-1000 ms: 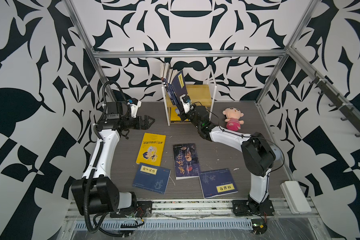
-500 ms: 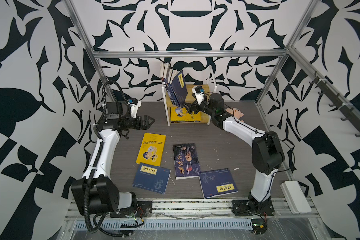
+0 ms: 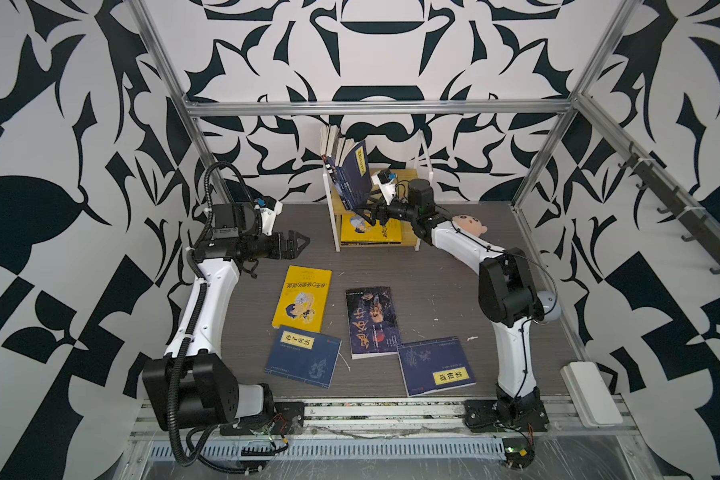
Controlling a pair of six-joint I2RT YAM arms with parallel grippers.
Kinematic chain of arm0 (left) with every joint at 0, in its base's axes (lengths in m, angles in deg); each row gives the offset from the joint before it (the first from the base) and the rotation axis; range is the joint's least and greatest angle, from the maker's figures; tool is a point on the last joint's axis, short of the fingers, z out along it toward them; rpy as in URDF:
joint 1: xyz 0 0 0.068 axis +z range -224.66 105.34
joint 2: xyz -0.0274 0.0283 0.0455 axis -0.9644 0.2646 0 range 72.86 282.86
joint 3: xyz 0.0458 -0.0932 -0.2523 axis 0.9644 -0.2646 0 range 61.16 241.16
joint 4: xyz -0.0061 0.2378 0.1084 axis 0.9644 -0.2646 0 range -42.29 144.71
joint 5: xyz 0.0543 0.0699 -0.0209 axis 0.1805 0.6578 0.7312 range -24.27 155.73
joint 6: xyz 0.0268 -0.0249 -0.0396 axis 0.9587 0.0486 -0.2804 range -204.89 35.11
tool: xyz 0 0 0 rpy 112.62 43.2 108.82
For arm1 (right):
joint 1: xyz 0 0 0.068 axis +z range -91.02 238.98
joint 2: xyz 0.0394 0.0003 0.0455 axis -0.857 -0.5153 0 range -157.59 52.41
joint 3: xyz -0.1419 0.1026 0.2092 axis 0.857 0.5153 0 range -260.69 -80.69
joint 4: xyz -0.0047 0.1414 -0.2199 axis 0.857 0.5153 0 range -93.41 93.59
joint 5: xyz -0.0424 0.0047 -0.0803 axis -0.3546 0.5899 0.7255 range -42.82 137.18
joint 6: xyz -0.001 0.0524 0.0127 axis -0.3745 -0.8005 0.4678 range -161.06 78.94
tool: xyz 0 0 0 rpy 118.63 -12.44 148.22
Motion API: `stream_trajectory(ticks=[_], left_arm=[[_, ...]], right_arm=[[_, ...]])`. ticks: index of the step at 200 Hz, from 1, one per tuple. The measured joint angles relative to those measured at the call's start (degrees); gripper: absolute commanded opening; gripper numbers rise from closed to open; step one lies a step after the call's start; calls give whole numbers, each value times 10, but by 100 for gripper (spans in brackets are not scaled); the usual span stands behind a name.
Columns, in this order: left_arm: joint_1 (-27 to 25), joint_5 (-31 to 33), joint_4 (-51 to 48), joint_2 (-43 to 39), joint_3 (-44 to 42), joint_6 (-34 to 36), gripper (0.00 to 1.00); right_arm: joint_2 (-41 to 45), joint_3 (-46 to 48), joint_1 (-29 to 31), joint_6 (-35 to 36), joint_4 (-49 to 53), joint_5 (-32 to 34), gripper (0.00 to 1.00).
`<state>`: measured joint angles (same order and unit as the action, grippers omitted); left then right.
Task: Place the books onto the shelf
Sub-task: 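Push the blue book against the standing books with the right gripper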
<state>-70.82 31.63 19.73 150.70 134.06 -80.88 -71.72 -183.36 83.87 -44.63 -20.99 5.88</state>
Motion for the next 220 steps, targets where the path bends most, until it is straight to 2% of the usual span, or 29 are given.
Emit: stream_trajectory(ticks=[14, 30, 64, 88, 146, 220], left_arm=[[0, -1, 0, 0, 0, -1, 100], [0, -2, 0, 0, 0, -1, 99], [0, -2, 0, 0, 0, -1, 99], [0, -2, 0, 0, 0, -1, 100], [0, -5, 0, 0, 0, -2, 99], [0, -6, 0, 0, 0, -2, 100]], right_arm=[[-6, -10, -1, -6, 3, -4, 70], [-14, -22, -1, -10, 8, -10, 68], [-24, -37, -1, -10, 11, -17, 73], [-24, -38, -1, -10, 13, -17, 73], [-24, -42, -1, -8, 25, -12, 64], [-39, -63, -1, -8, 28, -6, 58]])
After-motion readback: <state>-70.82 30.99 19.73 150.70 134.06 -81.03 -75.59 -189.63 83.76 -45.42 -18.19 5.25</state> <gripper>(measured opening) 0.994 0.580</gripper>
